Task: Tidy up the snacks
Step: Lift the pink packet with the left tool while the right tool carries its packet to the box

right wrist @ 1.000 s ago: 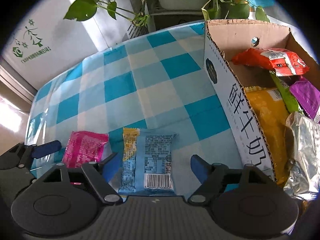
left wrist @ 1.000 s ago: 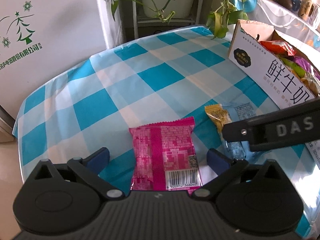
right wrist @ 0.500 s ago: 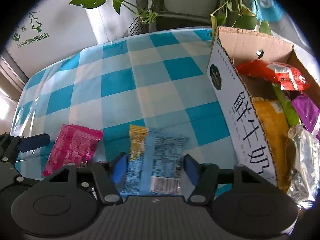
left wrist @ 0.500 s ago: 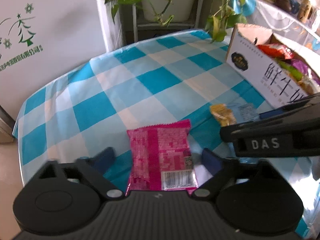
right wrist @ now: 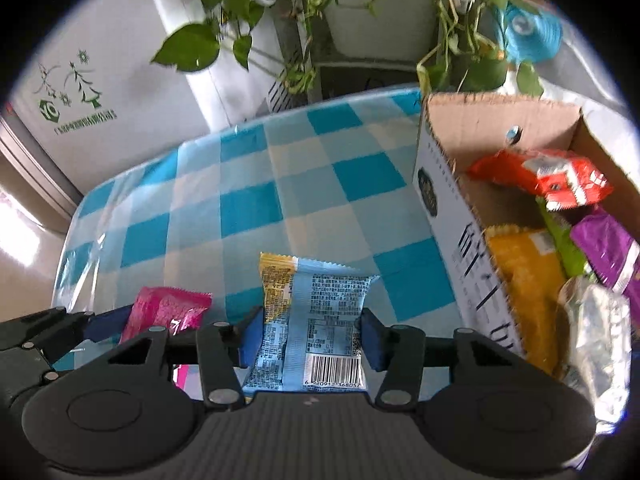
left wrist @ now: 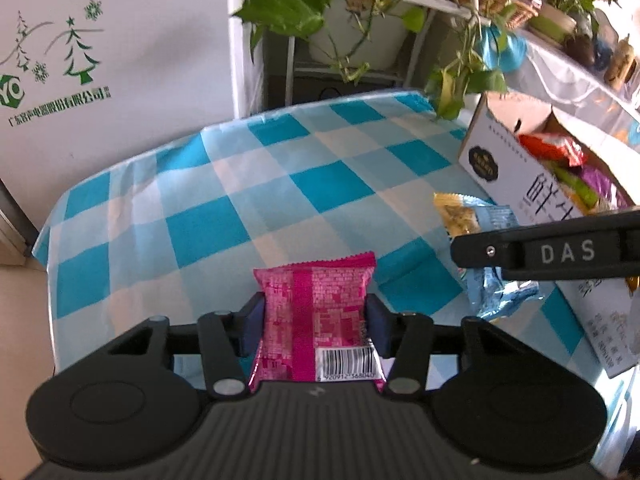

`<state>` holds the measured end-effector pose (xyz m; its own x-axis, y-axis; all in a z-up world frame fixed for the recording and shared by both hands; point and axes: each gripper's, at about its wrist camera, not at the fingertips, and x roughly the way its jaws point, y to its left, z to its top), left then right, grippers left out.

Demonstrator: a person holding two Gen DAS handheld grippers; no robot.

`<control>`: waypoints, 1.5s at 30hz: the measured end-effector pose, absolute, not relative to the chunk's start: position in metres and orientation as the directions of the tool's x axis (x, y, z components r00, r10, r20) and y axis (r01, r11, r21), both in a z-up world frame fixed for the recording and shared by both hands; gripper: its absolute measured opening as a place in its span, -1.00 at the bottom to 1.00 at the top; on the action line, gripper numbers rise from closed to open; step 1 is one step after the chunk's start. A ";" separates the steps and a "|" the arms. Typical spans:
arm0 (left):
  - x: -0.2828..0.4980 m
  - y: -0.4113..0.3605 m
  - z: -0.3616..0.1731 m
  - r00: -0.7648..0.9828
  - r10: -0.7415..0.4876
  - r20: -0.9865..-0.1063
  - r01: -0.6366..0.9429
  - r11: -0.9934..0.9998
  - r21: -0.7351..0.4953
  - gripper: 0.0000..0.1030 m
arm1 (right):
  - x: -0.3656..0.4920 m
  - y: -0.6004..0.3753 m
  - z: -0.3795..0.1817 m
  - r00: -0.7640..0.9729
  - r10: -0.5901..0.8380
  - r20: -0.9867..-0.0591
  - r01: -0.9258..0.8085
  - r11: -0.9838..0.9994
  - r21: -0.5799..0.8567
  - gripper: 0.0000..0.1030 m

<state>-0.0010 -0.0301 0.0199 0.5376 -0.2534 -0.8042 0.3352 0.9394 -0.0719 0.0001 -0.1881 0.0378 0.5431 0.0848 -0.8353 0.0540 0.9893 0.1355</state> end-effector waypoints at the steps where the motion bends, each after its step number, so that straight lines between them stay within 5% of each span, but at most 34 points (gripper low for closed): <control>1: -0.001 -0.030 0.021 0.541 -0.254 -0.802 0.332 0.941 -0.074 -0.01 | 0.000 -0.189 0.039 0.548 0.087 -0.832 0.051 0.989 0.138 0.10; 45: 0.000 -0.013 0.079 0.691 -0.264 -0.673 0.181 0.964 -0.193 -0.01 | -0.040 -0.222 0.114 0.730 0.111 -0.674 -0.010 0.988 0.152 0.10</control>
<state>0.0002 -0.0131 0.0788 0.6906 -0.2640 -0.6734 0.1806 0.9645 -0.1928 -0.0398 -0.2222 0.1140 0.7301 0.1106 -0.6743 -0.0096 0.9884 0.1517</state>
